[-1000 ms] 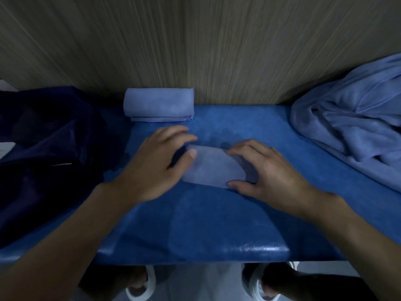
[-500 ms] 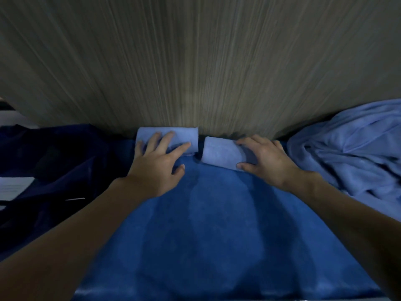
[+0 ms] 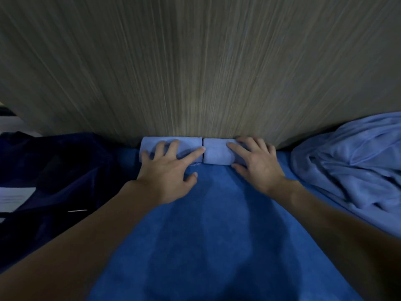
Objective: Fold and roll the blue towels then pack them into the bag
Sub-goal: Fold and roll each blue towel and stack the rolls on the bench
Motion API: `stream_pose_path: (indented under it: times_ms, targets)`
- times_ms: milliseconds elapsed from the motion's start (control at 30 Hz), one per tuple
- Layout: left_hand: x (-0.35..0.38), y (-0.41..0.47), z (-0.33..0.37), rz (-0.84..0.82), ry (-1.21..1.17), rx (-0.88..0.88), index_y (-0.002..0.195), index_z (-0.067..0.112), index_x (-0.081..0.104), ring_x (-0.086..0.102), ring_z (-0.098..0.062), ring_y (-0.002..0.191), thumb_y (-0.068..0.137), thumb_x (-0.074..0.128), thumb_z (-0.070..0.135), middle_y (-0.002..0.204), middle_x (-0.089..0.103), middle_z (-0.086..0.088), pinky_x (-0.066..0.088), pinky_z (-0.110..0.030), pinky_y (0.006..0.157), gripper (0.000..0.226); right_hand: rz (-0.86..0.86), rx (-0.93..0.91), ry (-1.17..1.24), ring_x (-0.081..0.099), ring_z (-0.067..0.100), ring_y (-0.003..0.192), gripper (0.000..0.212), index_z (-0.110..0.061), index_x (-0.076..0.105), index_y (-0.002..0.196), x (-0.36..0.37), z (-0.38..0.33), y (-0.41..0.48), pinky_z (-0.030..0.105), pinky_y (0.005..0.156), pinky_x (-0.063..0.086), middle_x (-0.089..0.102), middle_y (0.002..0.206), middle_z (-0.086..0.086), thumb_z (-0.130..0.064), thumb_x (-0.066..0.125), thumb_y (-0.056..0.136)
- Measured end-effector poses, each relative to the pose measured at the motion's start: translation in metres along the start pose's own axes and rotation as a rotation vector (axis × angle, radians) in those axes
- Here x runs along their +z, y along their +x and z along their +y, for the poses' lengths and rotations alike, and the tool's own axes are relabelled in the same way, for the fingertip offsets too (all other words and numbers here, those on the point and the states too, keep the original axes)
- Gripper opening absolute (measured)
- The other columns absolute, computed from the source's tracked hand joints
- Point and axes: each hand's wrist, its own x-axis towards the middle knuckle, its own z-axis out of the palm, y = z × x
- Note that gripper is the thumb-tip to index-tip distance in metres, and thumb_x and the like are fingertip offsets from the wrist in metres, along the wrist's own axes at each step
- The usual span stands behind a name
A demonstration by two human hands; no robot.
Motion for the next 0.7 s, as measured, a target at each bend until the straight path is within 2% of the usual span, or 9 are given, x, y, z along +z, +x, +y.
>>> stream_pose_path:
  times_ms: [100, 233, 333, 433, 500, 567, 633, 700]
  targets:
    - [-0.004, 0.005, 0.002, -0.055, 0.038, -0.012, 0.143, 0.060, -0.001, 0.014, -0.031, 0.141, 0.091, 0.027, 0.065, 0.157, 0.008, -0.002, 0.026, -0.059, 0.106, 0.060, 0.002, -0.014, -0.062, 0.044, 0.029, 0.122, 0.050, -0.027, 0.051, 0.135, 0.001, -0.003, 0.004, 0.054, 0.102, 0.031, 0.049, 0.135, 0.002, -0.032, 0.065, 0.087]
    - [-0.017, 0.007, 0.008, -0.090, 0.037, -0.013, 0.147, 0.056, 0.005, 0.017, -0.029, 0.142, 0.093, 0.027, 0.062, 0.157, 0.013, -0.003, 0.028, -0.055, 0.106, 0.058, -0.025, -0.012, -0.095, 0.044, 0.025, 0.122, 0.053, -0.029, 0.045, 0.136, -0.011, -0.004, 0.000, 0.051, 0.106, 0.027, 0.048, 0.134, -0.002, -0.041, 0.060, 0.087]
    - [-0.034, 0.010, 0.029, 0.016, -0.009, 0.027, 0.147, 0.041, 0.031, 0.033, -0.025, 0.134, 0.097, 0.036, 0.050, 0.148, 0.033, -0.001, 0.033, -0.048, 0.104, 0.051, 0.026, -0.042, -0.133, 0.050, 0.028, 0.111, 0.043, -0.021, 0.054, 0.127, -0.038, 0.007, -0.014, 0.047, 0.098, 0.034, 0.053, 0.126, 0.002, -0.040, 0.057, 0.088]
    - [-0.054, 0.019, 0.069, 0.130, -0.048, 0.093, 0.131, 0.027, 0.054, 0.047, -0.024, 0.119, 0.095, 0.041, 0.039, 0.131, 0.051, 0.002, 0.039, -0.043, 0.098, 0.040, 0.212, -0.046, -0.243, 0.055, 0.032, 0.091, 0.023, -0.015, 0.065, 0.098, -0.074, 0.031, -0.039, 0.045, 0.080, 0.039, 0.061, 0.099, 0.005, -0.032, 0.058, 0.084]
    - [-0.068, 0.026, 0.102, 0.159, -0.118, 0.153, 0.127, 0.025, 0.057, 0.051, -0.025, 0.115, 0.095, 0.043, 0.035, 0.126, 0.056, 0.002, 0.040, -0.043, 0.097, 0.037, 0.361, 0.044, -0.352, 0.054, 0.032, 0.082, 0.012, -0.015, 0.062, 0.081, -0.102, 0.053, -0.060, 0.043, 0.073, 0.032, 0.058, 0.084, 0.006, -0.026, 0.058, 0.081]
    - [-0.082, 0.030, 0.138, 0.182, -0.182, 0.213, 0.126, 0.025, 0.057, 0.054, -0.026, 0.114, 0.095, 0.045, 0.034, 0.123, 0.059, 0.002, 0.040, -0.040, 0.095, 0.035, 0.443, 0.210, -0.432, 0.055, 0.033, 0.082, 0.009, -0.014, 0.060, 0.077, -0.129, 0.080, -0.081, 0.043, 0.071, 0.028, 0.057, 0.080, 0.009, -0.022, 0.056, 0.078]
    - [-0.092, 0.034, 0.172, 0.227, -0.206, 0.272, 0.122, 0.026, 0.059, 0.057, -0.026, 0.113, 0.094, 0.049, 0.036, 0.118, 0.063, 0.001, 0.041, -0.038, 0.091, 0.031, 0.423, 0.443, -0.462, 0.053, 0.035, 0.089, 0.016, -0.012, 0.061, 0.087, -0.150, 0.111, -0.102, 0.045, 0.075, 0.027, 0.058, 0.088, 0.014, -0.025, 0.061, 0.077]
    - [-0.100, 0.040, 0.203, 0.248, -0.255, 0.310, 0.113, 0.024, 0.062, 0.059, -0.025, 0.110, 0.093, 0.053, 0.038, 0.113, 0.065, 0.000, 0.044, -0.037, 0.087, 0.026, 0.305, 0.663, -0.430, 0.049, 0.037, 0.099, 0.032, -0.011, 0.061, 0.102, -0.163, 0.138, -0.121, 0.046, 0.082, 0.028, 0.056, 0.102, 0.018, -0.030, 0.067, 0.077]
